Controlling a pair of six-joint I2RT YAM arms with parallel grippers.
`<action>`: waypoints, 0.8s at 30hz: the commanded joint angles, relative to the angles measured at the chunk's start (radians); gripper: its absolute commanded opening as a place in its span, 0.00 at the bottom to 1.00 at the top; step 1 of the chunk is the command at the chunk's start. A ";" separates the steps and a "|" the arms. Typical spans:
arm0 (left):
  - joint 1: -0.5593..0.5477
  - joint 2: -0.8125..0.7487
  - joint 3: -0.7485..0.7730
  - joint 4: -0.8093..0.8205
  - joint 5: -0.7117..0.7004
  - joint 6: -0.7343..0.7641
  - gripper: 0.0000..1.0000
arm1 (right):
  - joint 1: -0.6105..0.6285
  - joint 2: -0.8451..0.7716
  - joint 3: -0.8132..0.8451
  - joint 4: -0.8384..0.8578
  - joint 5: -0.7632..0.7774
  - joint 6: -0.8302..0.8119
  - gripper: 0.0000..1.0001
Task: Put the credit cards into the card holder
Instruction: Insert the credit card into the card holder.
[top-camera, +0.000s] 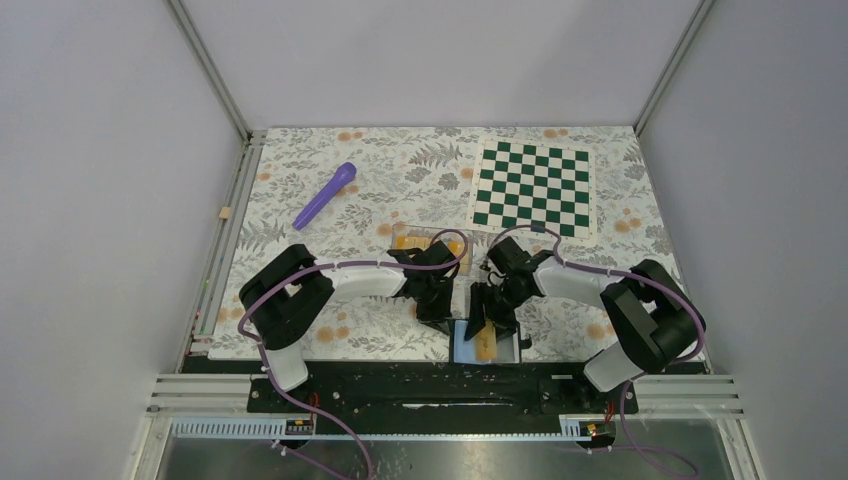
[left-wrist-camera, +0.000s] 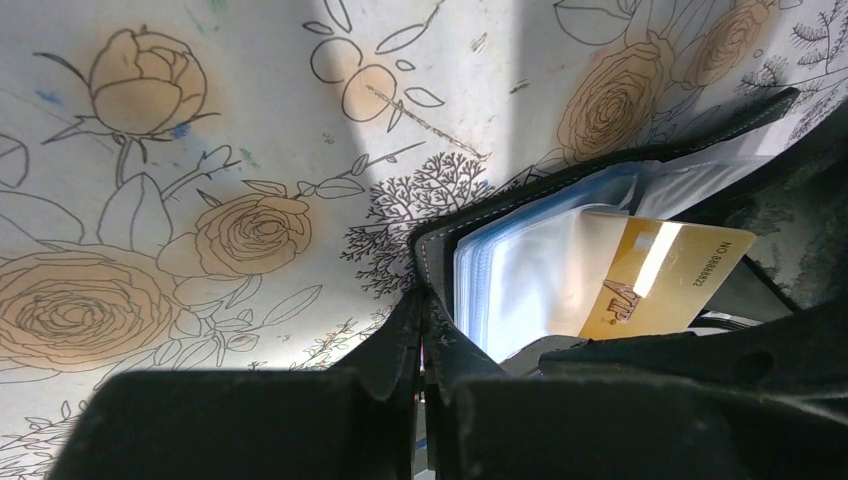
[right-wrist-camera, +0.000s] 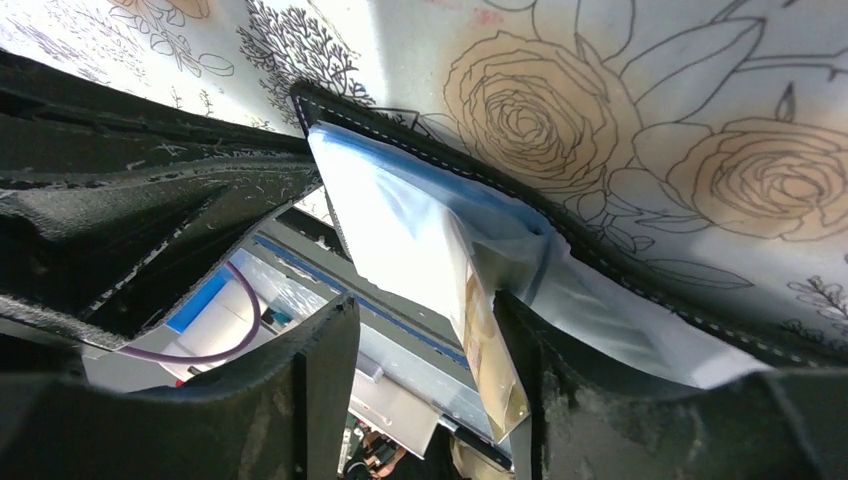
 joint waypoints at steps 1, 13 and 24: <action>-0.021 0.029 -0.034 -0.040 -0.100 0.012 0.00 | 0.013 -0.031 0.063 -0.115 0.068 -0.032 0.61; -0.020 0.036 -0.032 -0.040 -0.101 0.014 0.00 | 0.013 -0.092 0.095 -0.277 0.199 -0.091 0.72; -0.020 0.034 -0.033 -0.040 -0.099 0.014 0.00 | 0.013 -0.007 0.068 -0.182 0.124 -0.080 0.66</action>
